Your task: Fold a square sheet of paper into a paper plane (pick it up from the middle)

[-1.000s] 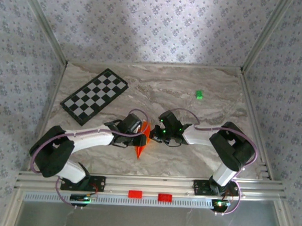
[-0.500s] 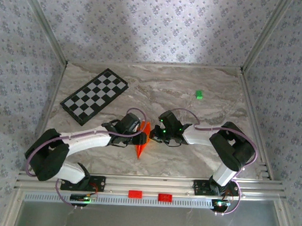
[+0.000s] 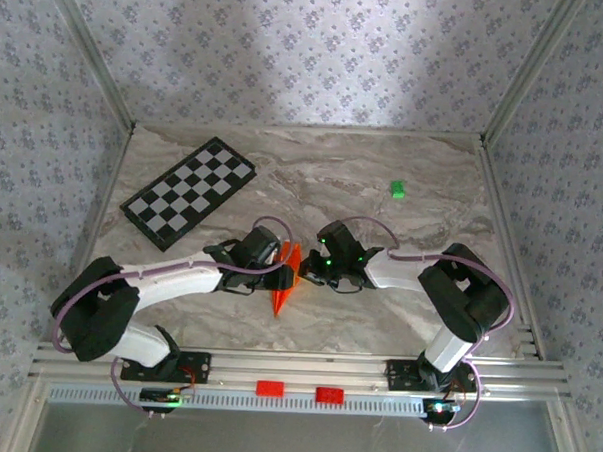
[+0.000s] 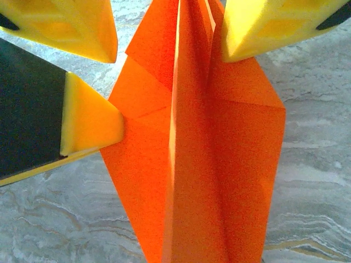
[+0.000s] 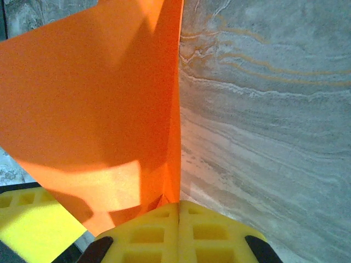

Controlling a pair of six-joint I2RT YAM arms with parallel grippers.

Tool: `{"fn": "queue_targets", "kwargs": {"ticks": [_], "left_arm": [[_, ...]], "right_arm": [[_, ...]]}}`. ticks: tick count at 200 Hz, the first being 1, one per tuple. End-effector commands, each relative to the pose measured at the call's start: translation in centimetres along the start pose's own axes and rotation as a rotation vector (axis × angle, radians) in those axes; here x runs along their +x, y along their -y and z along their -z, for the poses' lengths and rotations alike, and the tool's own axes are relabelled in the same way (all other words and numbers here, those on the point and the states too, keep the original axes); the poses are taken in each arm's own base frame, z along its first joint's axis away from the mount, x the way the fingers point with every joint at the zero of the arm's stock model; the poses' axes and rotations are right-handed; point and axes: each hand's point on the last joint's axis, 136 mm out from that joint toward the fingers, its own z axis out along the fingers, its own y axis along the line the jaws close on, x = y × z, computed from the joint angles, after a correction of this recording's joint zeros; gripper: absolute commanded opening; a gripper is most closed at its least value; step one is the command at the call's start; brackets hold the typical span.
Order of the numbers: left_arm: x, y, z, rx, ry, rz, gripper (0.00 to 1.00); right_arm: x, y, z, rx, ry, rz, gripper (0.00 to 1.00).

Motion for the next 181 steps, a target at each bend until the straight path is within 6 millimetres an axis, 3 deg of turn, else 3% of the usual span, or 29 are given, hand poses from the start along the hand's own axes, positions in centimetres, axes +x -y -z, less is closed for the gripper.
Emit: {"fn": "queue_targets", "kwargs": {"ticks": [1, 44, 117, 181], "left_arm": [[0.1, 1.1, -0.3, 0.047, -0.029, -0.006, 0.52], [0.4, 1.2, -0.8, 0.046, -0.05, -0.008, 0.52], [0.7, 0.3, -1.3, -0.023, -0.068, -0.028, 0.42], [0.7, 0.0, -1.1, -0.041, -0.059, -0.031, 0.2]], "right_arm": [[0.1, 0.5, -0.2, 0.008, -0.012, -0.022, 0.0], [0.1, 0.3, -0.1, 0.002, -0.011, -0.019, 0.0], [0.0, 0.3, -0.1, 0.0, -0.008, -0.022, 0.0], [0.1, 0.6, -0.2, 0.004, -0.012, -0.025, 0.0]]}}
